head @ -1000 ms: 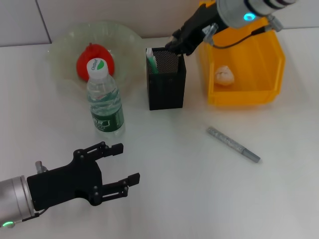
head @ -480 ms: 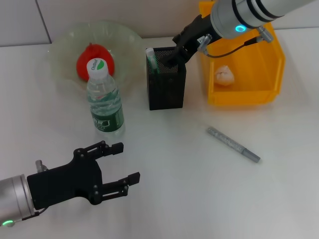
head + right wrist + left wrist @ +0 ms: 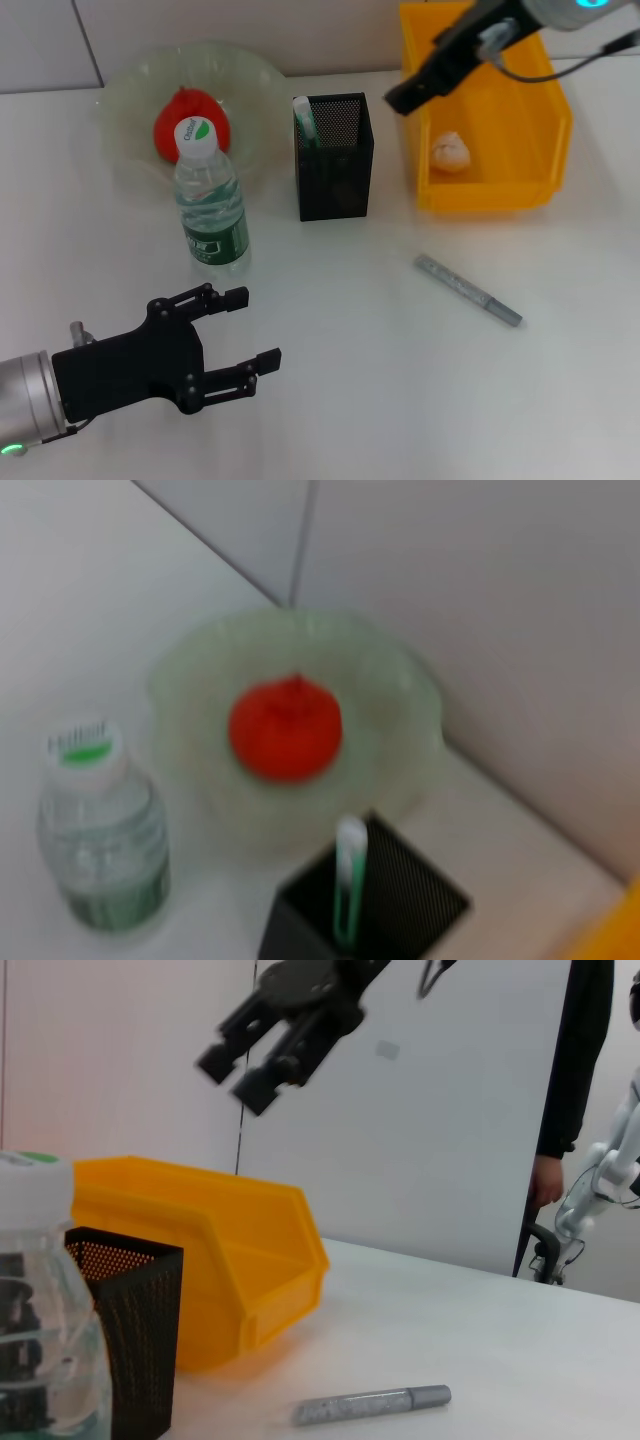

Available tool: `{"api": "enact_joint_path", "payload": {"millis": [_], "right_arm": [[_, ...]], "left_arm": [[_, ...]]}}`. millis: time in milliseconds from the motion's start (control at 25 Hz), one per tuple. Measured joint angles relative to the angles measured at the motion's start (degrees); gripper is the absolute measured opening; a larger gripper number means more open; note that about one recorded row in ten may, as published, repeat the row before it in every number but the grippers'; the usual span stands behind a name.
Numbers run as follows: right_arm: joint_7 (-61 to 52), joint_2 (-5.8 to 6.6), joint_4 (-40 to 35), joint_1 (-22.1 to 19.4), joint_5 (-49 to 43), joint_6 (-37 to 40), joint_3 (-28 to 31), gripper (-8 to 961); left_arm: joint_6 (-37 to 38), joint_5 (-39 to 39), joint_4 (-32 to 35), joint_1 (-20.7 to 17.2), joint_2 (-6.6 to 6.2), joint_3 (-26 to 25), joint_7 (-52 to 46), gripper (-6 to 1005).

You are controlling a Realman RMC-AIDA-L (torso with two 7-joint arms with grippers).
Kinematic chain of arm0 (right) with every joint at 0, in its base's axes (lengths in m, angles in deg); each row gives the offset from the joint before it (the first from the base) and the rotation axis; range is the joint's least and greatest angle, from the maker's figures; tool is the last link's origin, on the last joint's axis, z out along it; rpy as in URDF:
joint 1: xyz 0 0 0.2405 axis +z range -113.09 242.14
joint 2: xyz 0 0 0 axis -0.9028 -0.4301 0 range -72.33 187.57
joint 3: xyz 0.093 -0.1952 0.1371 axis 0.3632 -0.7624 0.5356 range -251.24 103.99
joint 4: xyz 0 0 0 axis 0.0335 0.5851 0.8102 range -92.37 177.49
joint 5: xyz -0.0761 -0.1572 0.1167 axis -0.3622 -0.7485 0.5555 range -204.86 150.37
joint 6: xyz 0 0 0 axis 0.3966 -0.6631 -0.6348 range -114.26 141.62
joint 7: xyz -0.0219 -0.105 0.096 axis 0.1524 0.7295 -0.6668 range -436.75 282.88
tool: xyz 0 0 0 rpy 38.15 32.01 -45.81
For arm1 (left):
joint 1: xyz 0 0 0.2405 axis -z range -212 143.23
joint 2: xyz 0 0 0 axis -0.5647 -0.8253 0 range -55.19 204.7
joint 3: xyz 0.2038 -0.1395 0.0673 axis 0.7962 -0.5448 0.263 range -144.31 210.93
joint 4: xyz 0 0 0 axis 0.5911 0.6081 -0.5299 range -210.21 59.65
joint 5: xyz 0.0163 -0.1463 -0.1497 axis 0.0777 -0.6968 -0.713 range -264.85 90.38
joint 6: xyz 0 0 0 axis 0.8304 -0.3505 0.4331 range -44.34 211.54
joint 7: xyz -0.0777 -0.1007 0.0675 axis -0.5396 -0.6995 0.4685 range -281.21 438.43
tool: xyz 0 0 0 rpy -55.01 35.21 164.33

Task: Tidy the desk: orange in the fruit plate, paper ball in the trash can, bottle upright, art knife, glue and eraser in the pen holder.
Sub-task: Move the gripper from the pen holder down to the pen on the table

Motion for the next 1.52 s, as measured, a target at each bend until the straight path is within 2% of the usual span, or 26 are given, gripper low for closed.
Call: {"api": "enact_joint_path", "payload": {"millis": [40,120,160,200,240,280,400,440,520,640,840,1520], "right_arm": [[-3.08,-0.07,-3.28,-0.60,-0.81,5.34,-0.18,809],[-3.89,-0.15,-4.02,-1.06,-0.75,7.16,-0.38,821],[-5.34,-0.31,-4.70,-2.56,-0.43,9.43,-1.41,827],[-5.34,-0.31,-4.70,-2.56,-0.43,9.43,-1.41,833],[-7.05,-0.44,-5.17,-5.17,-0.41,9.58,-3.47,839],[-7.05,-0.44,-5.17,-5.17,-0.41,9.58,-3.47,838],[-9.18,-0.47,-5.98,-8.98,-0.41,9.05,-6.19,836],[-9.44,-0.49,-5.99,-11.40,-0.41,9.01,-7.33,835],[-9.10,-0.49,-5.76,-12.54,-0.37,8.48,-7.93,835],[-5.55,-0.36,-1.20,-16.48,1.67,2.72,-10.69,834],[-3.83,-0.14,6.27,-16.74,2.20,-1.93,-10.72,834],[1.43,-0.06,18.17,-12.48,1.91,-10.23,-10.85,831]], "left_arm": [[0.16,-0.01,0.09,-0.03,0.00,0.00,0.06,803],[0.30,0.02,0.49,-0.18,0.07,0.02,0.20,803],[0.31,0.12,0.63,-0.25,0.13,0.09,0.25,803],[0.31,0.12,0.63,-0.25,0.13,0.09,0.25,803],[0.36,0.30,0.72,-0.20,0.21,0.31,0.24,803],[0.36,0.30,0.72,-0.20,0.21,0.31,0.24,803],[1.07,0.35,0.72,-0.05,0.22,0.45,0.22,803],[1.66,0.37,0.72,-0.01,0.23,0.42,0.35,803],[1.98,0.37,0.73,0.03,0.23,0.37,0.39,803],[2.43,0.79,0.84,0.57,0.21,0.52,0.45,803],[2.44,1.29,1.18,0.74,0.22,0.46,0.47,803],[2.42,1.32,1.03,0.71,0.36,0.09,0.30,803]]}}
